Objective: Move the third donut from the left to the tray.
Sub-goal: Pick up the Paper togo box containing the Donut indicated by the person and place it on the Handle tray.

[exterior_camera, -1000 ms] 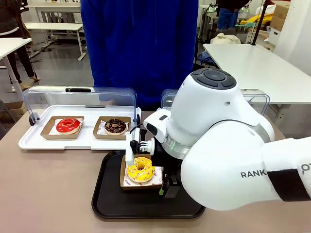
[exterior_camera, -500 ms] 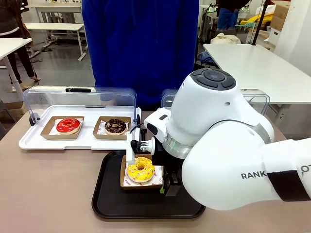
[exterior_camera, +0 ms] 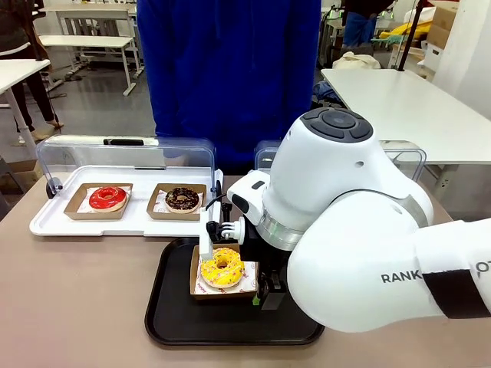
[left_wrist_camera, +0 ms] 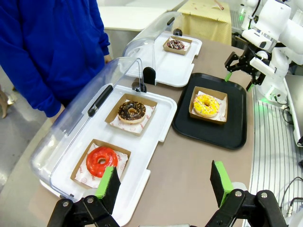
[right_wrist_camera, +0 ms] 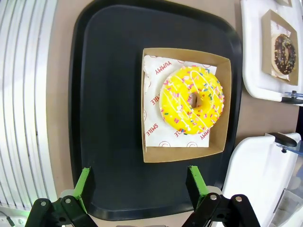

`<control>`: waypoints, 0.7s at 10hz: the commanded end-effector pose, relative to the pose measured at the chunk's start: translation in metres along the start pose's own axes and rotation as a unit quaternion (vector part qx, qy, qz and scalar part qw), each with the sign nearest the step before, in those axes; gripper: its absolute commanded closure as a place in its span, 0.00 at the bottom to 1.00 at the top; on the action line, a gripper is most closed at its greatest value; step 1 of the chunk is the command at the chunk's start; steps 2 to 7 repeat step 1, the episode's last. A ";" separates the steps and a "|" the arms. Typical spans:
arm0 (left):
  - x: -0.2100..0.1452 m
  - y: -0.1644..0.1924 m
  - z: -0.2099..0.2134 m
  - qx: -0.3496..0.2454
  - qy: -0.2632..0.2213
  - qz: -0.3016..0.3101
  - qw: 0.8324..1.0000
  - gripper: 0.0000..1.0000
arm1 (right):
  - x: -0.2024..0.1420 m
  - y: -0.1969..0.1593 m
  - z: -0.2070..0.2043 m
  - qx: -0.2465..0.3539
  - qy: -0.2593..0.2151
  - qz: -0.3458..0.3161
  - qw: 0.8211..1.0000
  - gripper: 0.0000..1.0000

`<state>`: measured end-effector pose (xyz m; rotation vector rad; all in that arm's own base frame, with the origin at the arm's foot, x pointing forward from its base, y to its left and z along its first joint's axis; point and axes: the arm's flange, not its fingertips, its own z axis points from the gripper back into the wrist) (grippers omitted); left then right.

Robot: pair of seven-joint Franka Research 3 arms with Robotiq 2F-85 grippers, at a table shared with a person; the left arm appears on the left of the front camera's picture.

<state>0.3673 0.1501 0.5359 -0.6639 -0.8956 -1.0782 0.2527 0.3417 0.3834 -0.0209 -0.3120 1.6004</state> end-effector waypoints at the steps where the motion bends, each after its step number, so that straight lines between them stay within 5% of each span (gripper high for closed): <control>1: 0.003 0.000 -0.001 0.000 -0.012 -0.010 1.000 0.00 | 0.002 -0.002 -0.003 -0.013 -0.001 -0.006 1.000 0.00; 7: 0.003 0.000 -0.001 0.000 -0.012 -0.010 1.000 0.00 | 0.002 -0.002 -0.003 -0.013 -0.001 -0.006 1.000 0.00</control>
